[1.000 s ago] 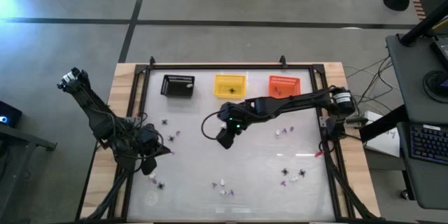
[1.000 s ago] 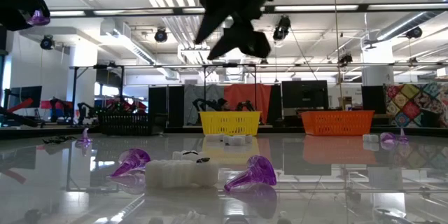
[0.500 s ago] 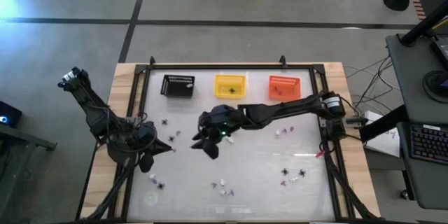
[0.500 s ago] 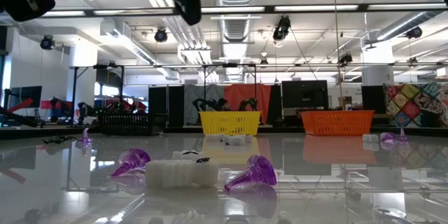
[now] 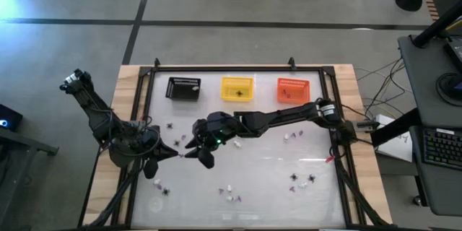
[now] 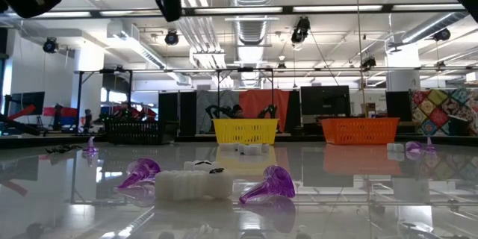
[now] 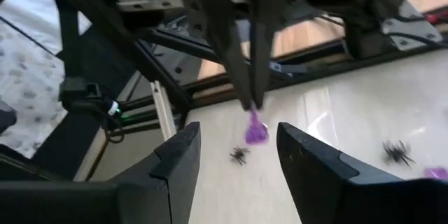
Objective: Sort Halloween decoration
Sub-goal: Put the purple witch hat toy into the orange basket
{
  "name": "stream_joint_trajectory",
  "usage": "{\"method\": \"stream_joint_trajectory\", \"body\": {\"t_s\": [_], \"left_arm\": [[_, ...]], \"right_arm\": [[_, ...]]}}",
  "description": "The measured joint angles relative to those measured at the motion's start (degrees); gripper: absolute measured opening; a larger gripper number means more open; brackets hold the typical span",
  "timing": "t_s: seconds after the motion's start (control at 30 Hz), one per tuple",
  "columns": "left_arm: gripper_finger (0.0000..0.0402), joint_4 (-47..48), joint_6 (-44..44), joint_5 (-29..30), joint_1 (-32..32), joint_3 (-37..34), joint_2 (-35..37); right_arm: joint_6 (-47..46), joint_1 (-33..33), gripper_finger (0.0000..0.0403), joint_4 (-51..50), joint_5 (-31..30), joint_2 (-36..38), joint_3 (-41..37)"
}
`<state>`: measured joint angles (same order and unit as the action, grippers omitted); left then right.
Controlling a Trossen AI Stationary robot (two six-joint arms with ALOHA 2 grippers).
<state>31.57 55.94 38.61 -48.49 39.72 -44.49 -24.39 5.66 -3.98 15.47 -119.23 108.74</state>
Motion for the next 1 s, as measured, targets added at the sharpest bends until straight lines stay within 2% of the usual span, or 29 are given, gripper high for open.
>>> {"method": "stream_joint_trajectory", "body": {"t_s": [0.3,0.73,1.0], "left_arm": [[0.0000,-1.6,-1.3,0.3,0.0,0.0,0.0],[0.0000,-2.9,-2.8,0.3,0.0,0.0,0.0],[0.0000,-8.1,-7.3,0.6,0.0,0.0,0.1]], "right_arm": [[2.0,1.2,0.0180,-4.7,0.1,-5.6,9.2],[1.7,1.2,0.0180,-4.7,-0.5,-5.7,9.5],[1.7,1.2,0.0180,-4.7,-2.0,-5.7,9.4]]}}
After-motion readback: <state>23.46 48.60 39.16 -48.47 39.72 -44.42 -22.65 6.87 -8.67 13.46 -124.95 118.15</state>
